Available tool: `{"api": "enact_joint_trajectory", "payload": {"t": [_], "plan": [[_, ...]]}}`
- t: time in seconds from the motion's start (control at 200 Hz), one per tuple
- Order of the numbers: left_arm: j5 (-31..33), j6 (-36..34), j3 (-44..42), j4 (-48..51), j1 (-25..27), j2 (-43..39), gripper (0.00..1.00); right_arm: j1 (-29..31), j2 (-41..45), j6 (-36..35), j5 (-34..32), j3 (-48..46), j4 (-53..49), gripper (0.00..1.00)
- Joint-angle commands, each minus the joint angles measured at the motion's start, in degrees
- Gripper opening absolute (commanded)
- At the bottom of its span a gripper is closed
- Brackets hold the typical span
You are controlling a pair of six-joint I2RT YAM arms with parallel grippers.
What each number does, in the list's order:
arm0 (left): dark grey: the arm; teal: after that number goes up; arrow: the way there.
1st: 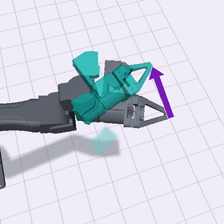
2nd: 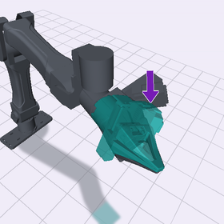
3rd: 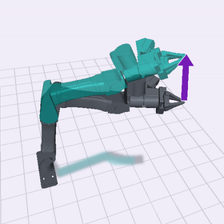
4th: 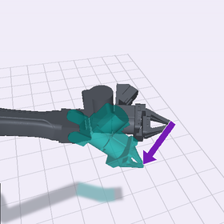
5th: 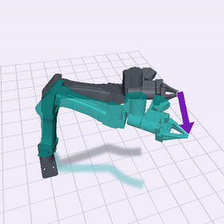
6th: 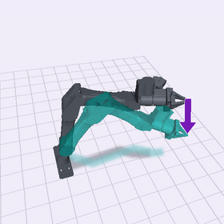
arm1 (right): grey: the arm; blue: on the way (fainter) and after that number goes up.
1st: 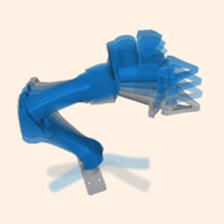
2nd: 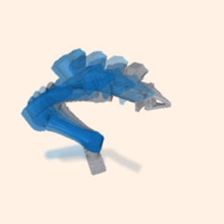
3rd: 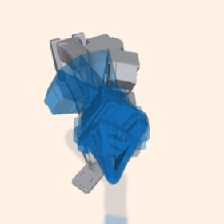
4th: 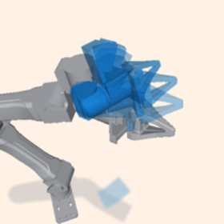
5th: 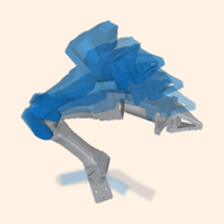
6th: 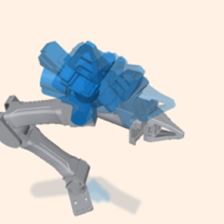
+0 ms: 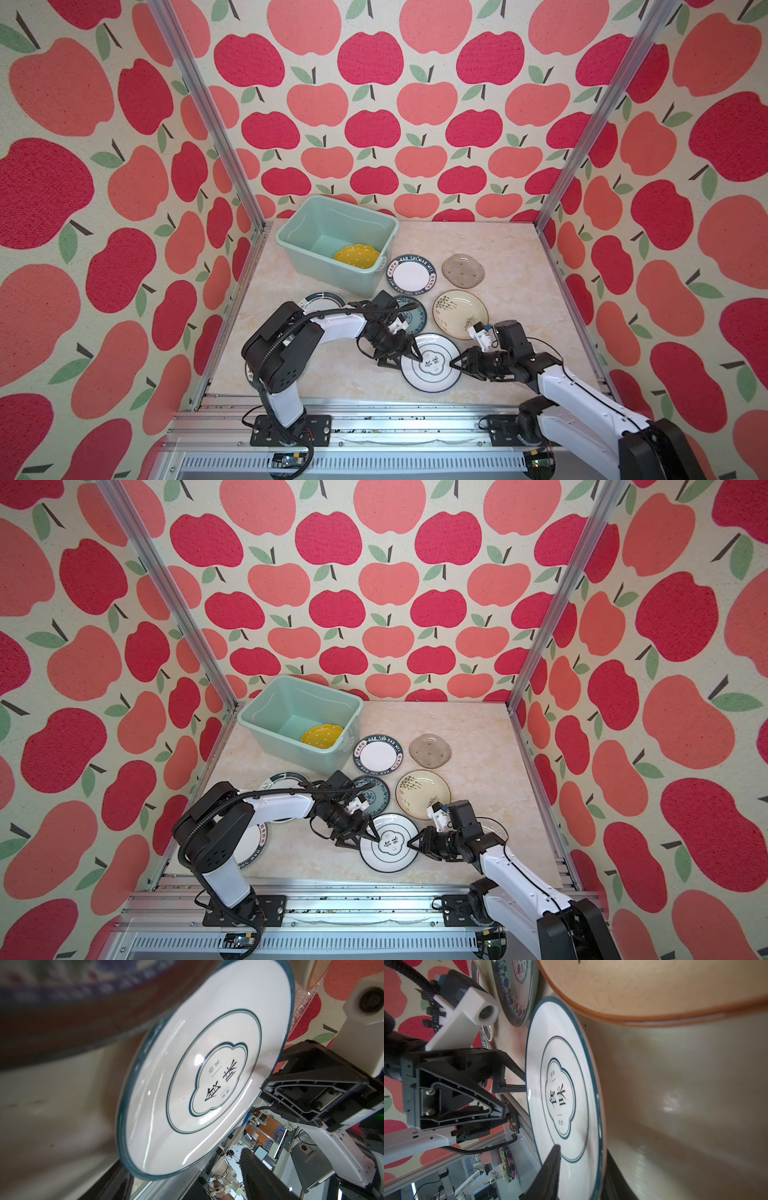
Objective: Place the plates into the plastic bin on the countertop
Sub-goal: 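Lift the white plate upright with the right gripper while the left grasps its rim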
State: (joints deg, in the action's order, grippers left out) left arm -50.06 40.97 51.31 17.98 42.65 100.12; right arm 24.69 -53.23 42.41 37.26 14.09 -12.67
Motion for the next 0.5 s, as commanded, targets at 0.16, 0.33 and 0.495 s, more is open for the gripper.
{"api": "enact_joint_trajectory", "payload": {"t": [0.16, 0.33, 0.495], "plan": [[-1.88, -0.97, -0.32, -1.47, -0.11, -1.8, 0.81, 0.44, 0.73, 0.3, 1.46, -0.9, 0.4, 0.15], [-1.28, -1.39, -0.25, -0.47, -0.23, -2.79, 0.81, 0.53, 2.96, 0.74, 2.2, -0.73, -1.82, 0.04], [0.75, -3.34, 0.62, 3.05, -0.55, -4.81, 0.81, 0.48, 7.06, 1.15, 2.77, -0.38, -5.7, 0.02]]}}
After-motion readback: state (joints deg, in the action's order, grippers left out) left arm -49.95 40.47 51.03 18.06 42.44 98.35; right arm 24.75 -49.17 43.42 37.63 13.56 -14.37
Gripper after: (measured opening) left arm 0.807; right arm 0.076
